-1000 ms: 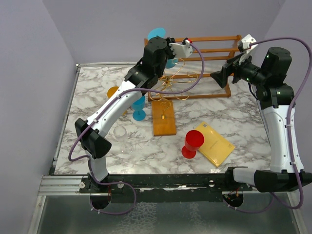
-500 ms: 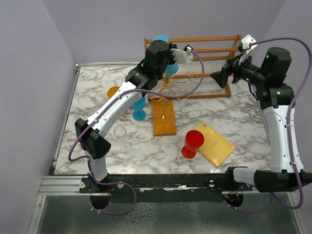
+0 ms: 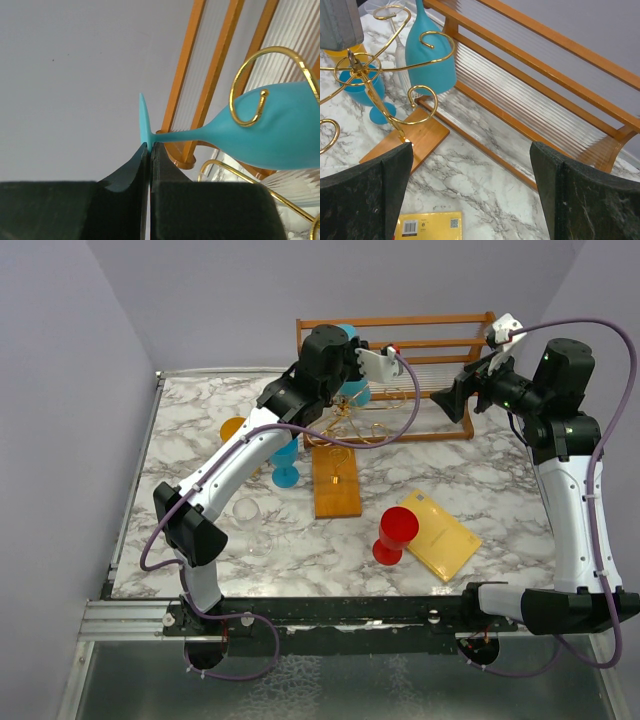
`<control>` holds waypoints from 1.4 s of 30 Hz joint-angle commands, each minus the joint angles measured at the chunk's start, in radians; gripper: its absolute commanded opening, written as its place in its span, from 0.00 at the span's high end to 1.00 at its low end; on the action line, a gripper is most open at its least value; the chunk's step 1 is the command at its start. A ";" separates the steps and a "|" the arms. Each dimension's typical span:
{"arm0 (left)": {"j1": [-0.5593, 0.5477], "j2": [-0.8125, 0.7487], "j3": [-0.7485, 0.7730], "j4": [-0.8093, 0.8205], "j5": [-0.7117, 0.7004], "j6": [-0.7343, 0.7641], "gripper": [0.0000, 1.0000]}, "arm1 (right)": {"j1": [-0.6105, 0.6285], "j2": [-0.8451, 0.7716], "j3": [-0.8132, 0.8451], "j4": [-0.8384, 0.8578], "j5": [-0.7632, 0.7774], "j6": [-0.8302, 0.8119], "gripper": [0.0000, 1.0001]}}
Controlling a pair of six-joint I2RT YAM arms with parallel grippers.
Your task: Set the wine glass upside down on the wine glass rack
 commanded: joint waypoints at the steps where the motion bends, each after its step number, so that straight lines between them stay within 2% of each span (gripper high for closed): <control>1: -0.015 -0.004 0.035 -0.029 0.098 -0.032 1.00 | 0.001 -0.022 -0.010 0.019 0.023 -0.019 0.00; 22: -0.040 -0.035 0.037 -0.169 0.199 -0.059 1.00 | 0.001 -0.030 -0.021 0.027 0.025 -0.020 0.00; 42: -0.074 -0.027 0.083 -0.192 0.226 -0.091 1.00 | 0.001 -0.033 -0.027 0.032 0.023 -0.017 0.00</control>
